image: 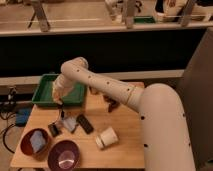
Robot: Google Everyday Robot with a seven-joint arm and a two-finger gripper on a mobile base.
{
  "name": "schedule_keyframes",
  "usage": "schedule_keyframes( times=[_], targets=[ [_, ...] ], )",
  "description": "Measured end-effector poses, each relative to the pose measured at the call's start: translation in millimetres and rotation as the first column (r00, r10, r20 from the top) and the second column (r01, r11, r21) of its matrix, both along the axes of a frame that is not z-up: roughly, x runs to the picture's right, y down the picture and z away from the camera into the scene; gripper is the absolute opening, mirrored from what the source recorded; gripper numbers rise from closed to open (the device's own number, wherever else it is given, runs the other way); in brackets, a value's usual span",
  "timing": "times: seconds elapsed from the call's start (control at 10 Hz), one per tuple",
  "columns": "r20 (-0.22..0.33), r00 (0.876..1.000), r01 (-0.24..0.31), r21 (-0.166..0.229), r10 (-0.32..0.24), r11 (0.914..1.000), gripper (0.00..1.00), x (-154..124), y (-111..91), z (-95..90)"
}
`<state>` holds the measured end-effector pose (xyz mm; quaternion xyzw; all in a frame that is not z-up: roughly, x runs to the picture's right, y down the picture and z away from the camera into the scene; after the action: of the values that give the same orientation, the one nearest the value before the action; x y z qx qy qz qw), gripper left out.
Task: Place banana in tray
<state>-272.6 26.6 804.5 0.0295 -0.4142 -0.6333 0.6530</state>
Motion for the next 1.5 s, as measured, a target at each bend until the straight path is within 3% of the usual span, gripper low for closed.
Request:
schedule_keyframes(
  times=[0.4,1.3,1.5],
  targets=[
    [-0.011,1.0,-0.007,-0.005,0.007,1.0,0.02,4.1,-11.4,16.0],
    [-0.014,1.0,0.005,-0.014,-0.006,0.9999,0.02,6.4,-12.9,32.0],
    [-0.014,1.0,0.008,-0.017,-0.008,0.9998,0.12,7.0,-12.2,34.9]
  ],
)
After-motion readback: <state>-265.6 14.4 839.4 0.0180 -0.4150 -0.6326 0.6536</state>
